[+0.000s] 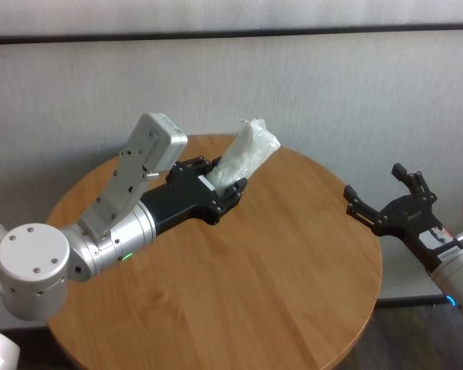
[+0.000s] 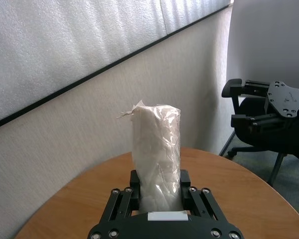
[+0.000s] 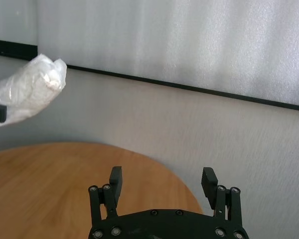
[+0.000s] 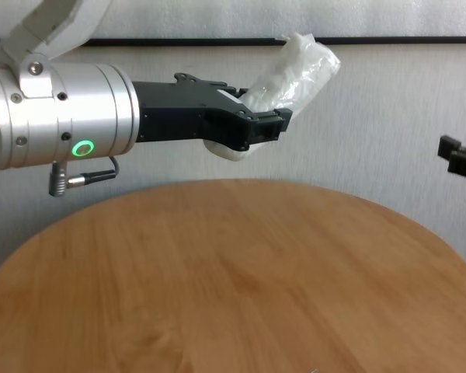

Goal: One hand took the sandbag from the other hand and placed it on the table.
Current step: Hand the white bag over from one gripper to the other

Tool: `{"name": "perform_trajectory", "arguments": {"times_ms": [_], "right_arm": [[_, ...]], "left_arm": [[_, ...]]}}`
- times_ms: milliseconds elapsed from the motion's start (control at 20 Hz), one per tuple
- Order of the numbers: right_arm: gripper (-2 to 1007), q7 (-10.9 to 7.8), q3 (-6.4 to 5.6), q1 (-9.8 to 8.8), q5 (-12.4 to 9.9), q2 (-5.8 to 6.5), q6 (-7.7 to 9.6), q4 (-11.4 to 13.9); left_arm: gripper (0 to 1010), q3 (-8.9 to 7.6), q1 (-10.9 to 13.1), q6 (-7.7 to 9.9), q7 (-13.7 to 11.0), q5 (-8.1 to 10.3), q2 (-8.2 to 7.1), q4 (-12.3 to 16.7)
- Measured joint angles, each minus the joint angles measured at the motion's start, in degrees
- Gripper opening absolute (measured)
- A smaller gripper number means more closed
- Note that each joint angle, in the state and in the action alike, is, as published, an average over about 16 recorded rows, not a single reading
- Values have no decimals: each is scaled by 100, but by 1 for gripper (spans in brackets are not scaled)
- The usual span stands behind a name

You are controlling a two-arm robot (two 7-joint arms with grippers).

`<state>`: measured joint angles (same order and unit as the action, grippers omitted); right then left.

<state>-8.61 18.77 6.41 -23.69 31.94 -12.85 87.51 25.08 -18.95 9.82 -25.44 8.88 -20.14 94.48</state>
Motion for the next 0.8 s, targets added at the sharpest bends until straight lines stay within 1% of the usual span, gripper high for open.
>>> {"name": "perform_trajectory", "arguments": {"times_ms": [100,250,350,550,650,800], "right_arm": [[1005,-108,-69,-33,-253,-37,160,112],[1005,-256,-176,-68,-664,-110,474,290],[1005,-352,-246,-86,-950,-167,714,409],[1005,-539,-375,-117,-1579,-299,1254,649],[1005,-607,-424,-128,-1895,-369,1521,755],[1005,-676,-469,-136,-2314,-471,1870,887]], "left_arm": [[485,0,0,0,0,0,0,0],[485,0,0,0,0,0,0,0],[485,0,0,0,0,0,0,0],[485,0,0,0,0,0,0,0],[485,0,0,0,0,0,0,0],[485,0,0,0,0,0,0,0]]}}
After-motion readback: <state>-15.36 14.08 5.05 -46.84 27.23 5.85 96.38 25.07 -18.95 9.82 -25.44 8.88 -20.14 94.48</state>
